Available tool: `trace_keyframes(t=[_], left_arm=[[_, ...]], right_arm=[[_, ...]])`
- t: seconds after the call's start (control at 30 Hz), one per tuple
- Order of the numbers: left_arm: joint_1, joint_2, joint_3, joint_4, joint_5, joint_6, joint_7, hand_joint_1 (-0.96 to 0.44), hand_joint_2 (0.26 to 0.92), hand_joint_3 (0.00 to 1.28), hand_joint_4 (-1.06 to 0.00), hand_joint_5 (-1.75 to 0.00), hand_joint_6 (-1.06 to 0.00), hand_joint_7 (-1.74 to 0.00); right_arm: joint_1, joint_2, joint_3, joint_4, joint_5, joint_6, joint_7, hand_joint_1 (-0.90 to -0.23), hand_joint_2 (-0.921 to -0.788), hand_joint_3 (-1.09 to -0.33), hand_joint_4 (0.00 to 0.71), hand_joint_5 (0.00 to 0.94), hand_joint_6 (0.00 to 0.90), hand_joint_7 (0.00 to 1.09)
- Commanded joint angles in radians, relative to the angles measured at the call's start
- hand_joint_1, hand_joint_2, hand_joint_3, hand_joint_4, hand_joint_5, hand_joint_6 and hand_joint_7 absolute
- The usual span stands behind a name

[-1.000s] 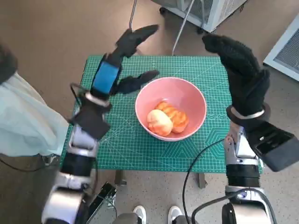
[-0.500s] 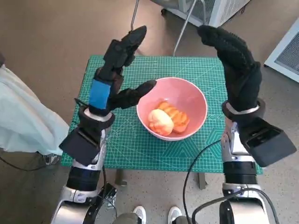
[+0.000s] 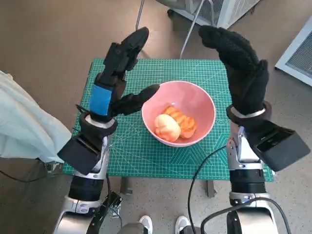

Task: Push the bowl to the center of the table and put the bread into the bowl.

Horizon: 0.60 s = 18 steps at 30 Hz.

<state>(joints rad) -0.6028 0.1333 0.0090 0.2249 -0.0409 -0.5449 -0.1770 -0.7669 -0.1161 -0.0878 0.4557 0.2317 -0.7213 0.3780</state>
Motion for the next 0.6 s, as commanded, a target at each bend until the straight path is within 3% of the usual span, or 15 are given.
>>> trace_keyframes(t=[0.03, 0.6], left_arm=[[0.002, 0.007, 0.014, -0.03, -0.015, 0.012, -0.004, -0.39, 0.921, 0.27, -0.28, -0.01, -0.14, -0.55], [0.004, 0.015, 0.027, -0.06, -0.046, 0.034, -0.022, -0.39, 0.921, 0.27, -0.31, -0.02, -0.11, -0.63]], right_arm=[[0.019, 0.001, 0.011, 0.006, -0.004, 0.016, 0.016, -0.641, -0.921, -0.819, 0.22, 0.04, -0.001, 0.75], [0.017, 0.006, 0.016, 0.012, -0.015, 0.01, 0.006, -0.63, -0.921, -0.825, 0.222, 0.038, -0.001, 0.73]])
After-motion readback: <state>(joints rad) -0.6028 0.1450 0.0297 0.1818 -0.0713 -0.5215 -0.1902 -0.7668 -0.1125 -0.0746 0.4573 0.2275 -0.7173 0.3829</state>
